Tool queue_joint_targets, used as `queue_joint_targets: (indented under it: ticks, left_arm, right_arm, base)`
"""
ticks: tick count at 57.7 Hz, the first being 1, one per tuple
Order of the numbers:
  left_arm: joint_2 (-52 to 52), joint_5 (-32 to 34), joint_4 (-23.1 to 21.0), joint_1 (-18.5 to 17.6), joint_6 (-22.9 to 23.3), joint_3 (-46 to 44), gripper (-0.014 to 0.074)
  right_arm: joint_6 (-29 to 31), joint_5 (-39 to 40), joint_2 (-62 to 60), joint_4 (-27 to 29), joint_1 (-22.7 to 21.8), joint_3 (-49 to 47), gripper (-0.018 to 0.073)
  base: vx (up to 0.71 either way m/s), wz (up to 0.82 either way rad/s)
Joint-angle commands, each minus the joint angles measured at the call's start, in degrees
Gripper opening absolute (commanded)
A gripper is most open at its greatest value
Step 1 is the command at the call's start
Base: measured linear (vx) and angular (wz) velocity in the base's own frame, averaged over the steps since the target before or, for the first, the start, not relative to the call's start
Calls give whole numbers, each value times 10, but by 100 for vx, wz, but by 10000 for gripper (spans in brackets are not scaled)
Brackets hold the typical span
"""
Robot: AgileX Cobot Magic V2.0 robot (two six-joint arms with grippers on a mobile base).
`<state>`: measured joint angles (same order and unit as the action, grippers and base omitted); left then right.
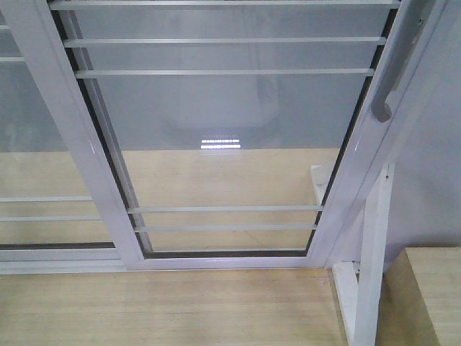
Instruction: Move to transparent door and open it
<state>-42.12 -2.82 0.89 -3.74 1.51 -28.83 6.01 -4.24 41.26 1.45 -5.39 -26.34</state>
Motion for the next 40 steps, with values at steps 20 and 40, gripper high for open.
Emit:
queue_joint_targets:
  ticks: [20,40]
  left_arm:
    - [0,45,-5,-2,6,-16,290]
    - [0,45,-5,-2,6,-16,325]
  right_arm:
    - [-27,111,112,52,4,-19,348]
    - [-13,255,224,14,44,-30,348]
  base:
    - [0,0]
    - [0,0]
